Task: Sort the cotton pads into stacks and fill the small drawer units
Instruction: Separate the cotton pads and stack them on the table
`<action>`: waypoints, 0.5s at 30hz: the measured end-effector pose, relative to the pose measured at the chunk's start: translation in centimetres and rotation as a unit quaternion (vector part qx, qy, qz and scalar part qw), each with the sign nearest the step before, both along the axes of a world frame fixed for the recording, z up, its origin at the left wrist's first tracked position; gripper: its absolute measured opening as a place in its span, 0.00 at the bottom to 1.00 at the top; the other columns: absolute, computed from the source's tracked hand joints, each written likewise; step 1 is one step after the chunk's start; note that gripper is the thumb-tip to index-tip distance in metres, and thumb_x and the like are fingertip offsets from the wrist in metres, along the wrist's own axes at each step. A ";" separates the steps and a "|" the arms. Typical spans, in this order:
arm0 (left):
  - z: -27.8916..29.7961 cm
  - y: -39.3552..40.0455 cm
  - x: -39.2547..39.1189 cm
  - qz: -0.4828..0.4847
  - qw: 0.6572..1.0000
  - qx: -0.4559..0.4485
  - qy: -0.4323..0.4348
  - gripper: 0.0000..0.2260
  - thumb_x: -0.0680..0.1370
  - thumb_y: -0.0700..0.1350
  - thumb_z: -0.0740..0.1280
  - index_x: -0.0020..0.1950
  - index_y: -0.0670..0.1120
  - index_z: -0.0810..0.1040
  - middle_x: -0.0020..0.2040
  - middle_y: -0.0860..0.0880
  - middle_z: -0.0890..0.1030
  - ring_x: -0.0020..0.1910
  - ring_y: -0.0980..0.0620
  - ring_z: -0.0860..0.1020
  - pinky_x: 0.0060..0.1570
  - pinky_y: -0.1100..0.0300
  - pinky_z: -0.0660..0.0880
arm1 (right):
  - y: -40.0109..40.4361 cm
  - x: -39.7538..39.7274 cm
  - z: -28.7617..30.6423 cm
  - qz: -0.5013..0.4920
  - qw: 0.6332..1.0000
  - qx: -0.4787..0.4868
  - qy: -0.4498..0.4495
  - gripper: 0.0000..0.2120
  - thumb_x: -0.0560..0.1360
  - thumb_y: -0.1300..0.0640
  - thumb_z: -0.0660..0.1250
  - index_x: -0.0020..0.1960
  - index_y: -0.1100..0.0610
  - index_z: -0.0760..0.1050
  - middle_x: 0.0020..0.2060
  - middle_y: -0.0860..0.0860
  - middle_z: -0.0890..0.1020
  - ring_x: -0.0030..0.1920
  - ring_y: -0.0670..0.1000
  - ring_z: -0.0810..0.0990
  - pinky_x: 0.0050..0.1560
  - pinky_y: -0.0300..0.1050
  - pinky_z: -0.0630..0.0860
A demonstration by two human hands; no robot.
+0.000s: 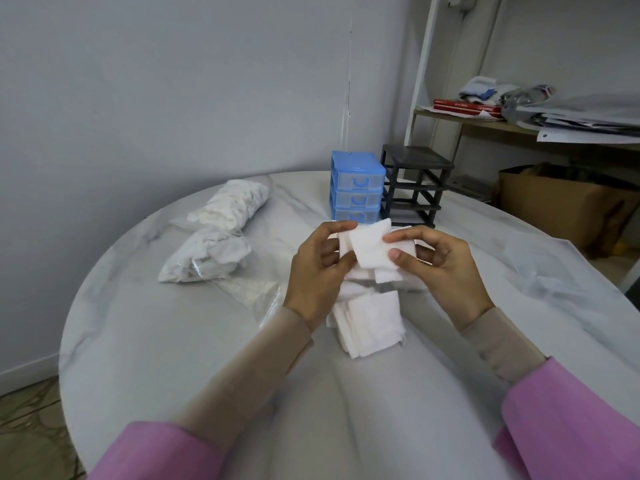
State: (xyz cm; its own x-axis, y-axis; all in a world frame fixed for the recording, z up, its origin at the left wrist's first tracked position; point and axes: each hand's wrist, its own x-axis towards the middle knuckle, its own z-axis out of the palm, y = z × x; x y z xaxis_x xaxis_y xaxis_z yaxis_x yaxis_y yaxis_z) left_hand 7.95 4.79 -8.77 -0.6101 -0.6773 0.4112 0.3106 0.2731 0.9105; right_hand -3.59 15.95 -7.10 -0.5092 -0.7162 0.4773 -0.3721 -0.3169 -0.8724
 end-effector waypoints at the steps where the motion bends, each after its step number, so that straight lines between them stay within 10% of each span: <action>1: -0.1 0.0 0.0 -0.001 1.000 0.006 0.000 0.15 0.75 0.29 0.63 0.57 0.44 0.75 0.48 0.41 0.82 0.45 0.49 0.82 0.47 0.60 0.78 | 0.0 -0.1 0.0 -0.010 1.000 -0.006 -0.007 0.09 0.71 0.69 0.68 0.44 0.56 0.79 0.45 0.49 0.82 0.40 0.44 0.81 0.44 0.36 0.78; 15: 0.6 0.6 0.4 -0.040 0.990 0.135 0.026 0.10 0.77 0.33 0.62 0.56 0.42 0.71 0.37 0.47 0.81 0.33 0.57 0.80 0.33 0.64 0.77 | -0.2 0.1 0.1 -0.009 0.999 -0.016 -0.051 0.08 0.71 0.70 0.67 0.43 0.58 0.75 0.41 0.49 0.79 0.38 0.39 0.78 0.37 0.32 0.75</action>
